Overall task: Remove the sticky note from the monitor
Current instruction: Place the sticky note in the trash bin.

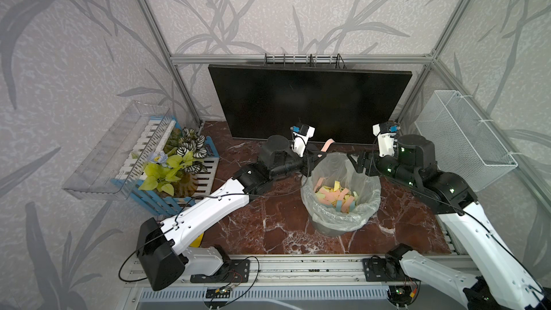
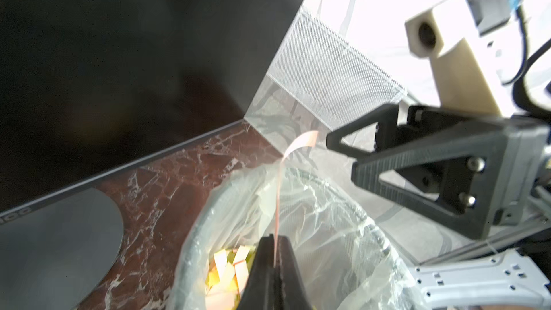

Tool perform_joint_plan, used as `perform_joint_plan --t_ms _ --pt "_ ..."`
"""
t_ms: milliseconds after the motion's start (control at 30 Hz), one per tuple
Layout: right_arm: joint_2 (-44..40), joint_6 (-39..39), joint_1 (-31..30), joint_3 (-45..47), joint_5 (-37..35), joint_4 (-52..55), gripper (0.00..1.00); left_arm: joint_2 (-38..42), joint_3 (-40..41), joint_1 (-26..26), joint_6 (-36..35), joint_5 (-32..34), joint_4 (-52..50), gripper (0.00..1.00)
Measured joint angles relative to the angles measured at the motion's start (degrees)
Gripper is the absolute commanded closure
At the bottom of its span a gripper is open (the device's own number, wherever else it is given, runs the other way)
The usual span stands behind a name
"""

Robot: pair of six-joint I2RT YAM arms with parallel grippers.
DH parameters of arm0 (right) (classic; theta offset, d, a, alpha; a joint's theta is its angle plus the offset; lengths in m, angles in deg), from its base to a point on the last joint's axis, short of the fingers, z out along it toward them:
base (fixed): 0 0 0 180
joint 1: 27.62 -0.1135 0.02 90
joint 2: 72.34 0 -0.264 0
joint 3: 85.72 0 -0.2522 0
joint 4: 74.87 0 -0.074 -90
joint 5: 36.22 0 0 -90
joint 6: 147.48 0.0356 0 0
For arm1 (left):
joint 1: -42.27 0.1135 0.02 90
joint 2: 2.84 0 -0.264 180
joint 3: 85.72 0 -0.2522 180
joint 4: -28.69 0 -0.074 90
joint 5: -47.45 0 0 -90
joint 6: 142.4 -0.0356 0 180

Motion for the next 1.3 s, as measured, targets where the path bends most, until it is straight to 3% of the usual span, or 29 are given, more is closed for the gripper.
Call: perform_joint_plan --t_ms 233,300,533,733,1067,1167,1300 --pt "-0.3 -0.1 1.5 0.0 -0.2 2.6 0.21 -3.3 -1.8 -5.0 -4.0 5.4 -7.7 1.00" --pt "-0.3 -0.1 1.6 0.0 -0.6 3.4 0.21 -4.6 -2.9 -5.6 -4.9 6.6 -9.7 0.93" --pt "-0.2 -0.3 1.7 -0.2 -2.4 6.5 0.21 -8.2 -8.7 -6.7 -8.3 10.1 -15.2 0.35" --pt "-0.2 -0.6 1.7 -0.2 -3.4 8.8 0.21 -8.2 -10.6 -7.0 -9.7 11.7 -16.3 0.01" --pt "-0.2 -1.6 2.0 -0.2 -5.5 11.0 0.21 -6.8 -16.6 -5.9 -9.0 14.7 -16.7 0.00" --pt "0.0 -1.9 2.3 -0.5 -5.7 11.9 0.21 -5.1 -16.5 -2.3 -7.6 14.6 -17.0 0.00" --pt "0.5 -2.6 2.9 -1.2 -5.8 12.4 0.21 -0.7 -9.3 7.6 -4.0 12.6 -15.8 0.00"
